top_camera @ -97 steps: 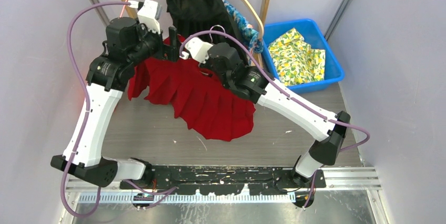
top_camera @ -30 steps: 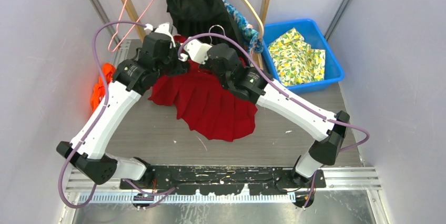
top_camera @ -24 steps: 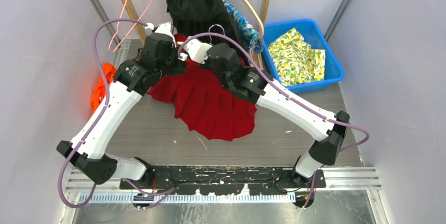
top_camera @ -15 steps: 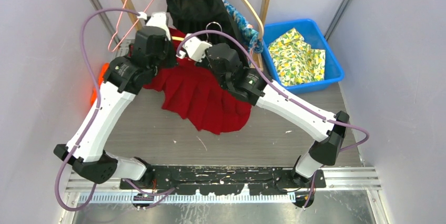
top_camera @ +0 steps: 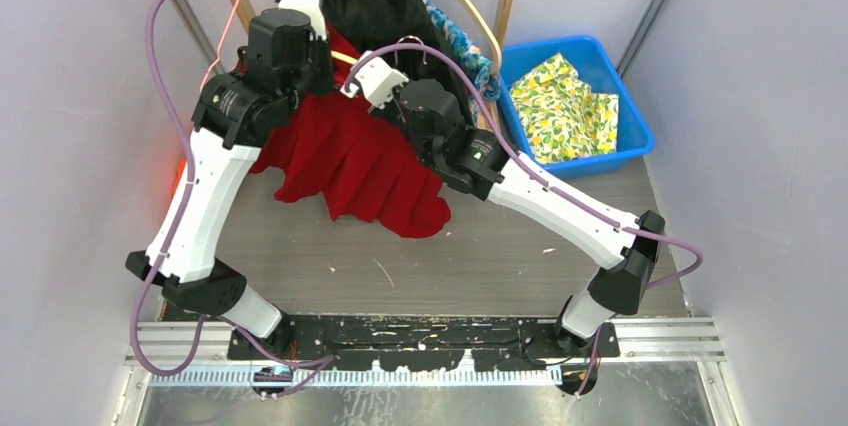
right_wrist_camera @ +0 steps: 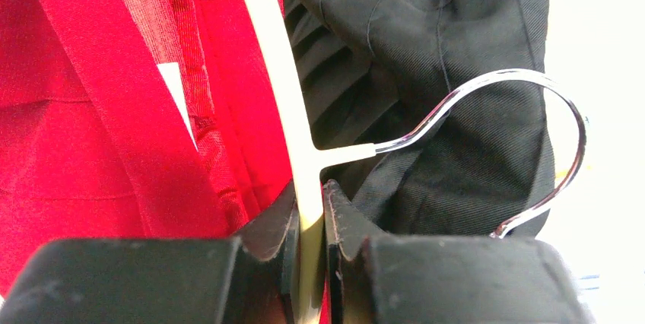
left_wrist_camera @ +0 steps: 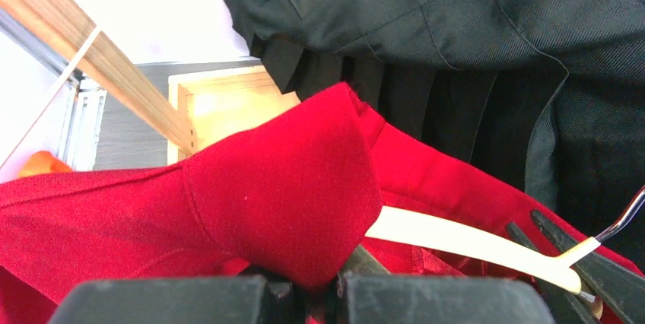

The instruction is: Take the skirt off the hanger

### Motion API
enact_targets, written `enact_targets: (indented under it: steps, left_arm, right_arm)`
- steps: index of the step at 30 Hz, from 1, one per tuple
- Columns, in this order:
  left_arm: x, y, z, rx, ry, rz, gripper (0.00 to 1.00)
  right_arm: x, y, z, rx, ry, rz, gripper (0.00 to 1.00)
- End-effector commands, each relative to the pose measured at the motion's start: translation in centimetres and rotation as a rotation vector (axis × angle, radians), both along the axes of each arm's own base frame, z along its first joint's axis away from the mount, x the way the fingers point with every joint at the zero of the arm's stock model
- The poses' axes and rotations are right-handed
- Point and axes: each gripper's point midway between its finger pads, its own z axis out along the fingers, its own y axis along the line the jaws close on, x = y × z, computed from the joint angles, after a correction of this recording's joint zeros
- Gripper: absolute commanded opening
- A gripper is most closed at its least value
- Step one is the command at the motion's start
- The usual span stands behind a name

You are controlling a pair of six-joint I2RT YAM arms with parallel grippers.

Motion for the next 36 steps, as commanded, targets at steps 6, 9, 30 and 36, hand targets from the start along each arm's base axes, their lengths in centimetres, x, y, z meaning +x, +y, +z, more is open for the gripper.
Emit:
enact_targets:
  steps: [6, 9, 30, 36]
  left_arm:
    - [-0.3, 6.1, 9.8, -0.11, -0.276, 0.143, 0.0]
    - [-1.0, 8.3, 10.2, -0.105, -0.291, 0.188, 0.0]
    - [3.3, 15.6, 5.3, -0.041, -0.171, 0.346, 0.0]
    - [5.6, 18.5, 2.8, -0.051, -0.114, 0.381, 0.0]
  right_arm:
    - [-0.7, -3.5, -5.9, -0.199, 0.101, -0.053, 0.01]
    - [-0.3, -4.7, -7.0, -0.199, 0.137, -0.077, 0.01]
    - [-3.3, -11.6, -8.0, -0.278, 0.177, -0.162, 0.01]
    - [-4.2, -13.4, -6.6, -0.279, 0.158, -0.175, 0.01]
